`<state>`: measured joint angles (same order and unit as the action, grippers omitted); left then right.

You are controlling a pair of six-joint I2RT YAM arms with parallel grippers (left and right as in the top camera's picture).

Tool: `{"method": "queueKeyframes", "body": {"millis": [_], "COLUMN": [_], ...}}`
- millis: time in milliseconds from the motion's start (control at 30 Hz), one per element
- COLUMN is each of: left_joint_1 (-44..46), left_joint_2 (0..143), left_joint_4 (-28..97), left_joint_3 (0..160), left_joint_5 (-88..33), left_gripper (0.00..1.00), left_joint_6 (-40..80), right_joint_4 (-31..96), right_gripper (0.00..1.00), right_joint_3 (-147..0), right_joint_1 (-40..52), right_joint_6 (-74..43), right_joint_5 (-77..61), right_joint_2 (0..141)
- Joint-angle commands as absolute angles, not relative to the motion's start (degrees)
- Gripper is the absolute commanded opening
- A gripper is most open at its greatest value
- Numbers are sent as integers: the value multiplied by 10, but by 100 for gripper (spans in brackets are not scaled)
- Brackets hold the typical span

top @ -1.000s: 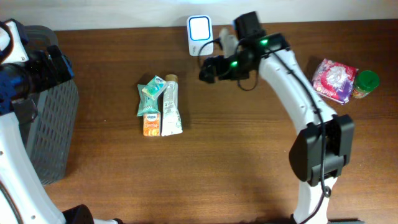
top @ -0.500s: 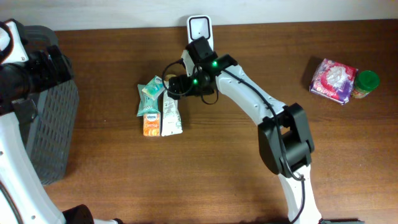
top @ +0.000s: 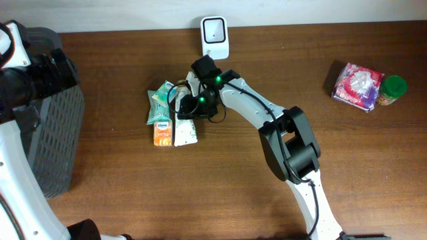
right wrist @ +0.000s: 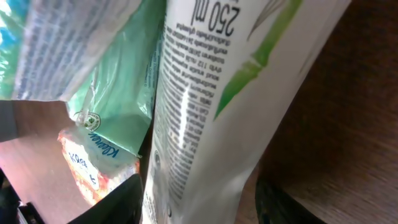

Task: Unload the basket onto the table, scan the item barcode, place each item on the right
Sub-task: 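Move the right gripper to the white tube and grasp it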

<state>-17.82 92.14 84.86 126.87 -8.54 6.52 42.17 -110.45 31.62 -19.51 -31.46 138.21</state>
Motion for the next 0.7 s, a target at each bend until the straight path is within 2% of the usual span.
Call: {"method": "queueKeyframes", "body": {"millis": [0,33,67,133,267,333,500,600,667], "left_joint_1": [-181,-181,-181,-181,-181,-181,-181,-181,-181], "left_joint_2": [914,914,914,914,914,914,914,914,914], "left_joint_4": [849,849,849,849,849,849,849,849,849], "left_joint_3": [1274,1274,1274,1274,1274,1274,1274,1274,1274], "left_joint_5": [-85,-85,-85,-85,-85,-85,-85,-85,-85], "left_gripper": [99,99,99,99,99,99,99,99,99], "left_joint_6": [68,68,68,68,68,68,68,68,68], "right_joint_4": [419,419,418,418,457,487,500,502,484], "right_gripper": [53,38,30,4,4,4,4,4,4], "right_joint_3": [-1101,-1101,-1101,-1103,-1115,-1121,-1121,-1121,-1121], "right_joint_1": [331,336,338,335,296,268,197,181,174], "right_joint_6": [-196,-196,-196,-196,-168,-109,-77,28,47], "right_joint_5": [-302,-302,-302,-302,-303,-328,-336,-528,-586], "right_joint_2": [1407,1412,1412,1411,1380,1344,1246,1207,1192]}}
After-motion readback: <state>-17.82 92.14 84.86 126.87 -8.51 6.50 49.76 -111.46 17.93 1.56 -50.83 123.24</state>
